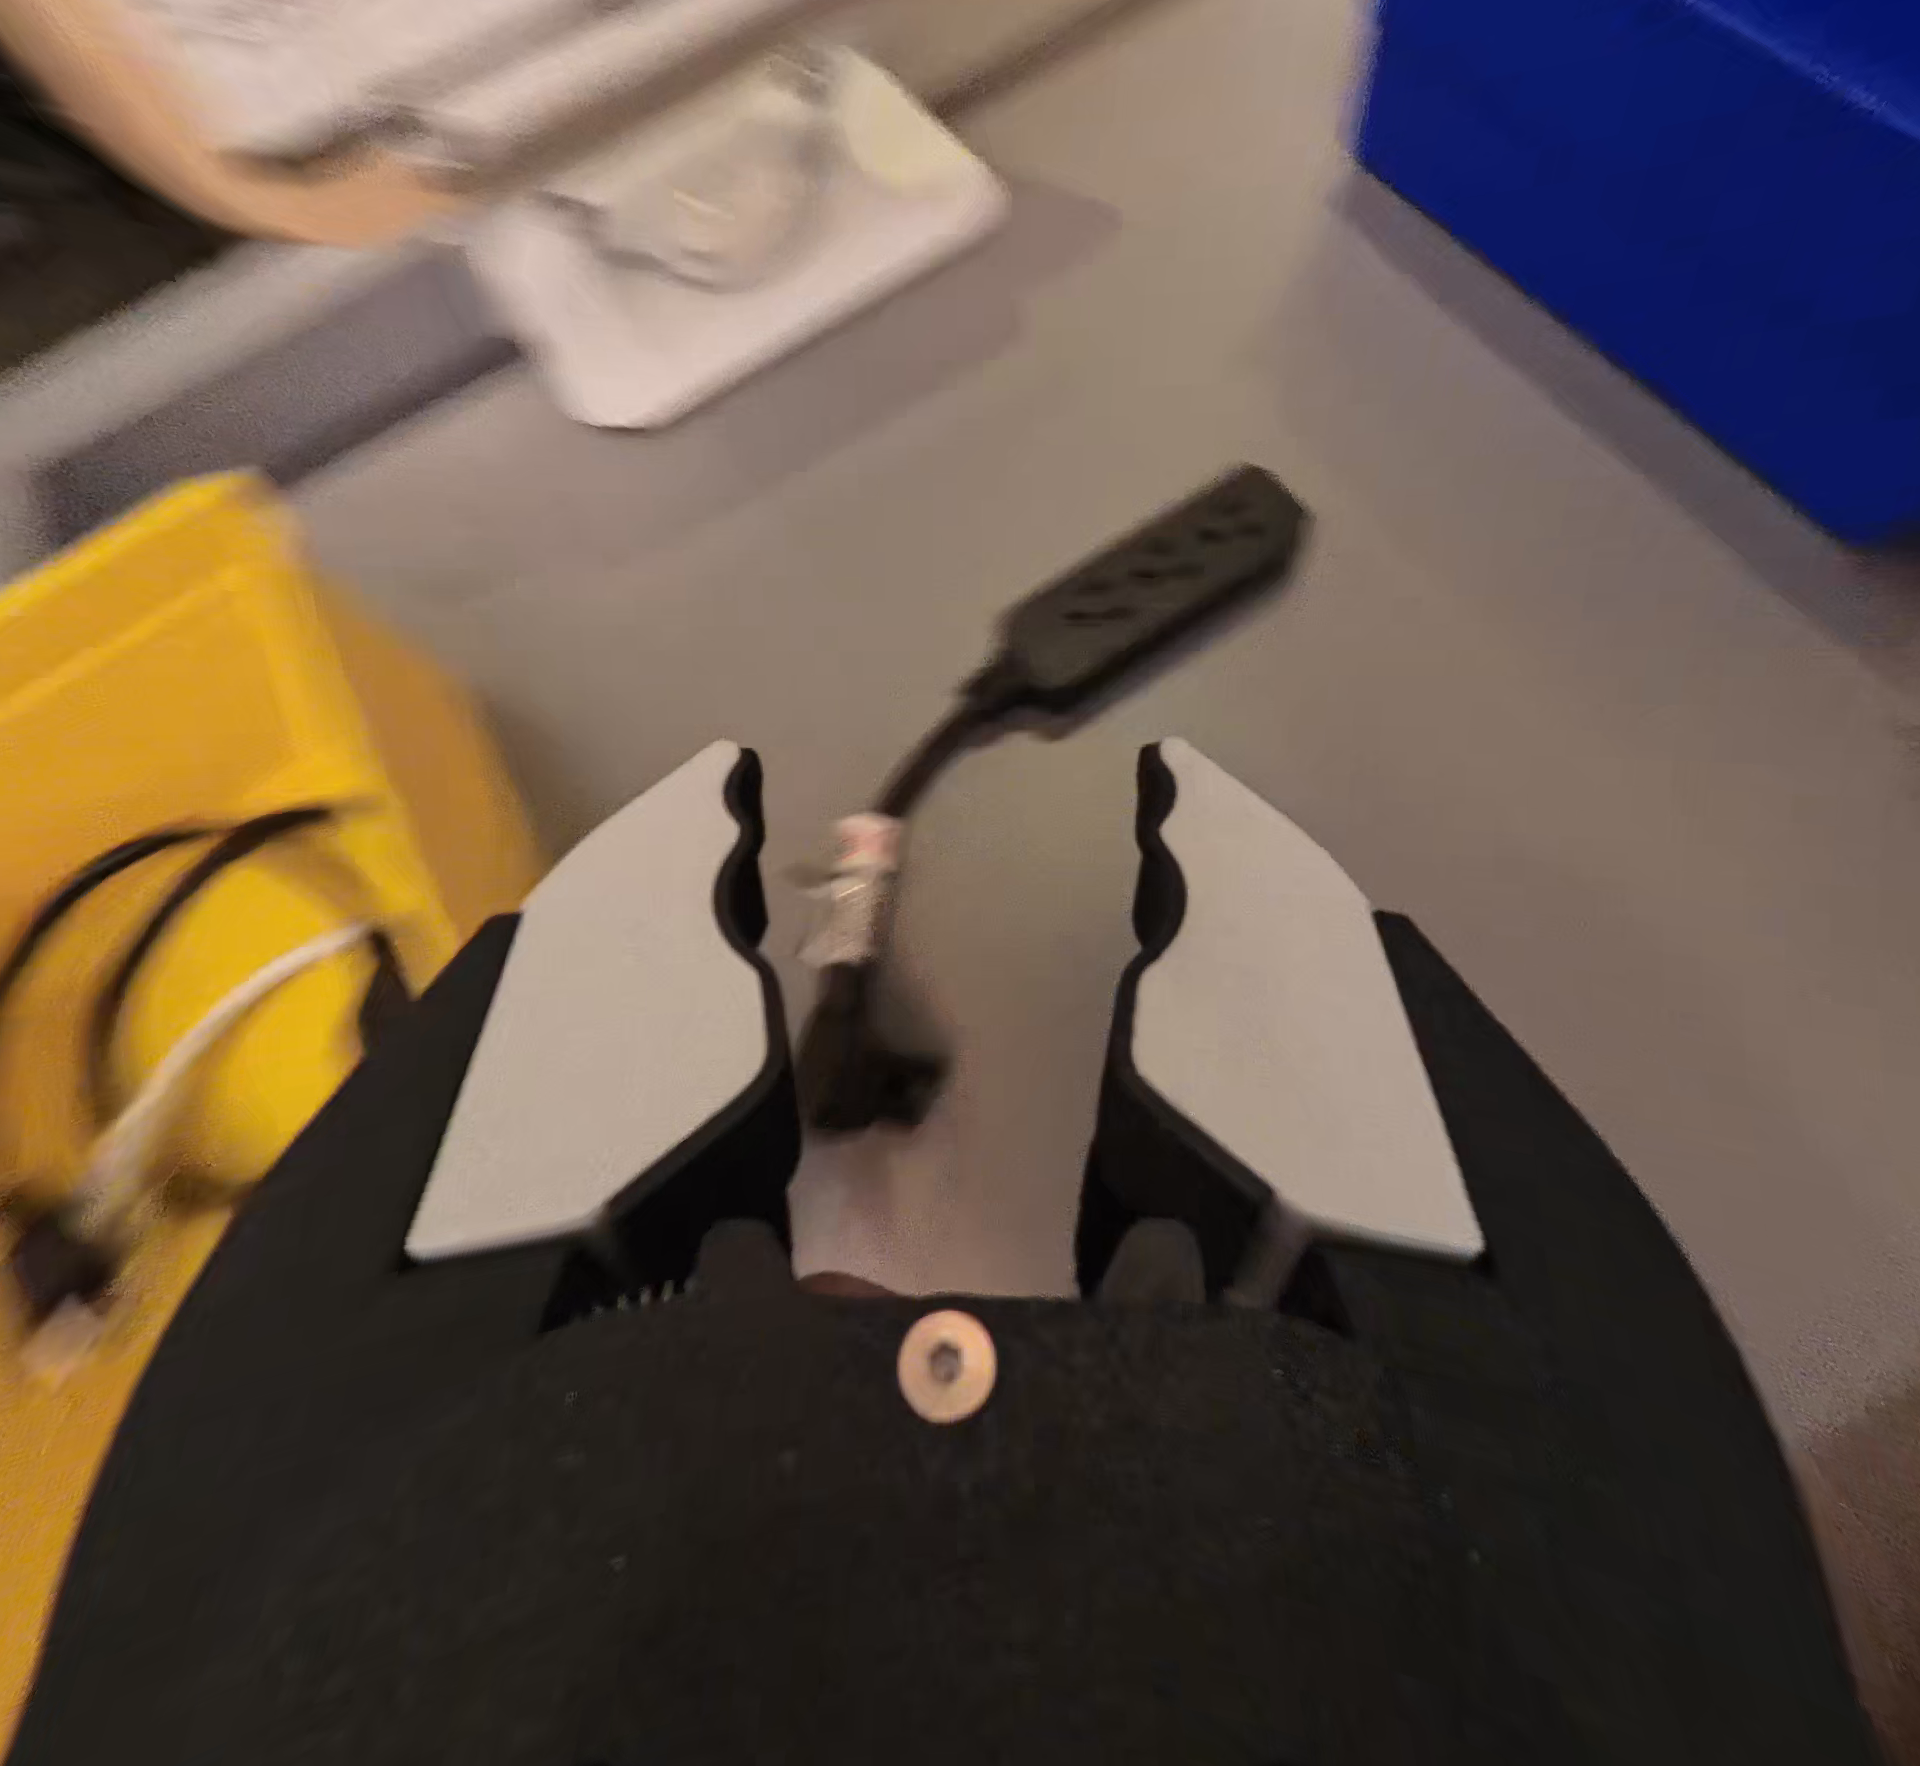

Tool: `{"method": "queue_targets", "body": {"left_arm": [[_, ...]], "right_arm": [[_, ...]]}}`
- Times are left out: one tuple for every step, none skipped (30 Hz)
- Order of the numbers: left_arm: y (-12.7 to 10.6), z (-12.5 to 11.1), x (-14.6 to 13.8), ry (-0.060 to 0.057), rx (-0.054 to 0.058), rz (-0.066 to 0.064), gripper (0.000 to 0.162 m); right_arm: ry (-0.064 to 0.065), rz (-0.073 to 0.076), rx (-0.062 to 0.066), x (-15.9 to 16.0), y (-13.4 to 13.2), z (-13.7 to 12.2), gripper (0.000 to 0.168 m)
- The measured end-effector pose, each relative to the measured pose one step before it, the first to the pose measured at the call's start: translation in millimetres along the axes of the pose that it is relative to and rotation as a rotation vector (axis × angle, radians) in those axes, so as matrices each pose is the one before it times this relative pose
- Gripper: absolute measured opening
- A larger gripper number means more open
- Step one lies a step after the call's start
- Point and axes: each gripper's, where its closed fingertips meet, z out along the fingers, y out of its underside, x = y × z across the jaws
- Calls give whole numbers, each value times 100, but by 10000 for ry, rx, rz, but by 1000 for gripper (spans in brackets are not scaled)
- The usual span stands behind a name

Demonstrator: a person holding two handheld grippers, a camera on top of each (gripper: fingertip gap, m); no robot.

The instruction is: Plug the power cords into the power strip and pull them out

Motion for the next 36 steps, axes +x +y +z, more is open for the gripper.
{"method": "queue_targets", "body": {"left_arm": [[922,-2626,-2164,-1538,839,-403,70],[1241,-2326,-2631,-1568,691,-469,65],[1394,-1636,-1967,-883,516,-399,56],[1622,-845,-763,-51,158,-226,54],[1995,-139,-202,187,-257,-158,57],[2126,420,167,274,-490,-166,66],[1848,700,616,480,-491,-202,74],[1308,728,695,515,-329,-300,74],[730,637,422,358,-100,-389,73],[339,523,-24,81,19,-306,73],[26,401,-430,-166,109,-134,67],[-182,307,-599,-274,183,50,55],[-102,281,-631,-297,89,168,44],[-41,216,-620,-279,2,227,33],[-26,147,-686,-272,3,210,19],[-12,89,-762,-252,28,136,7],[2,66,-180,191,17,17,8],[10,39,-91,221,-10,-201,8],[-1,16,-182,89,-17,-254,8],[-15,48,-163,24,-10,-78,8],[-25,85,-214,-46,-25,137,8],[-32,73,-266,-119,-31,194,7],[-14,81,-284,-129,-9,101,7],[-21,63,-173,-56,-1,-46,7],[-10,26,-47,25,-23,-160,7],[-13,21,0,34,-21,-193,7],[-23,18,11,7,8,-146,7],[-30,46,27,-11,16,-45,7],[-27,48,15,-15,-5,24,7],[-25,40,23,-13,-1,9,7],[-29,23,13,-6,17,-21,7],[-3,4,2,13,17,-44,8],[51,-42,96,99,-27,-60,12],[132,-104,166,164,-80,-102,19],[84,-265,177,183,-24,-137,26],[46,-521,91,112,58,-159,29]], "right_arm": [[401,102,-85,881,216,220,49],[260,105,-201,576,352,457,49],[120,87,-256,313,351,669,50],[-65,117,-269,-39,172,739,53],[-201,152,-181,-278,-89,666,52],[-91,107,-50,-145,-209,538,48],[-107,20,-83,-207,-47,393,44],[-245,-20,-116,-458,104,177,35],[-151,-52,-12,-370,16,13,26],[-58,-132,-24,-268,86,-55,17],[19,-185,-47,-211,122,-111,12],[160,-282,-26,51,95,-193,10],[98,-276,-11,-2,133,-254,9],[20,-161,23,-77,136,-284,9],[-36,32,45,-130,128,-300,9],[-66,172,51,-159,114,-276,9],[-108,228,24,-183,100,-219,9],[-113,190,11,-182,68,-152,9],[-61,71,20,-109,30,-60,9],[15,-74,24,-17,-7,17,9],[20,-159,23,-21,-33,50,9],[-12,-163,19,-70,-28,69,9],[-36,-144,17,-64,-22,58,10],[-25,-105,25,-10,5,4,10],[-42,-34,28,-13,13,-14,10],[-51,21,22,14,30,-61,10],[-46,82,-9,48,60,-80,10],[-55,143,-26,63,88,-82,10],[-86,154,-38,36,119,-62,10],[-85,147,-123,45,251,-37,10],[-58,186,-157,87,279,-15,13],[-84,243,-87,48,151,-70,16],[-239,245,37,-187,-79,-160,19],[-261,243,138,-221,-234,-227,21],[-216,195,128,-178,-191,-262,23],[-192,119,95,-147,-96,-302,25]]}}
